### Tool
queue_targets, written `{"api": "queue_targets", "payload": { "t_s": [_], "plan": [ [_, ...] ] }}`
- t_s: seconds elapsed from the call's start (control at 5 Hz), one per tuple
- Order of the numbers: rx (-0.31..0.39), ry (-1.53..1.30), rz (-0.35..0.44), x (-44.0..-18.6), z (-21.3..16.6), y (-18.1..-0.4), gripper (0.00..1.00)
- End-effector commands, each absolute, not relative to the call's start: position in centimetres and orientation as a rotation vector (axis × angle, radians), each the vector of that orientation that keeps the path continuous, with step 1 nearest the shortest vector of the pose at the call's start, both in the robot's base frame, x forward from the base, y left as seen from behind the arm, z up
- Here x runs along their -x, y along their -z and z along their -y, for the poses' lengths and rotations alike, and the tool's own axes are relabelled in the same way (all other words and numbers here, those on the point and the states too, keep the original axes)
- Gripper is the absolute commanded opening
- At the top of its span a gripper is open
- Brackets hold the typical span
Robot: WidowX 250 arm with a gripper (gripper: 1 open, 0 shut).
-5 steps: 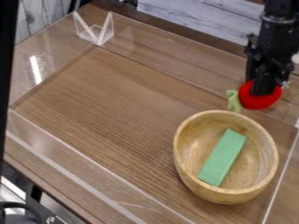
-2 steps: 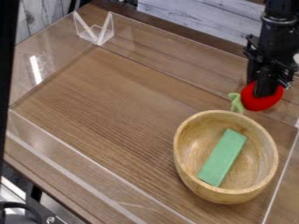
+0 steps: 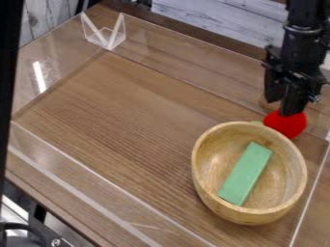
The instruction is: Move the red object to the right side of the table
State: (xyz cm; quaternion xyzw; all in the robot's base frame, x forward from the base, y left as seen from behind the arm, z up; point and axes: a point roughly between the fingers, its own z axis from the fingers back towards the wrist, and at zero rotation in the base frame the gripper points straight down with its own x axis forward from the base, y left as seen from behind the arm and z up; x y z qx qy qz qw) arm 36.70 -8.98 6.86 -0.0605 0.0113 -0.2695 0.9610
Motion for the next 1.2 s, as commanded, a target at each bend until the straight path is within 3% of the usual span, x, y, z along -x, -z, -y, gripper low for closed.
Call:
{"api": "queue_targets", "payload": {
  "t_s": [0.0,0.2,0.6,0.8,1.0],
  "plan": [
    [0.113,0.600,0.040,-37.1,9.1,-7.8,0.00],
    [0.115,0.663,0.039,-37.0,9.8,-6.5,0.00],
    [0.119,0.809,0.032,-37.0,8.2,-7.7,0.00],
    [0.120,0.773,0.033,-36.7,7.2,-9.3,1.00],
    [0.119,0.706,0.038,-36.0,7.8,-9.6,1.00]
  ]
}}
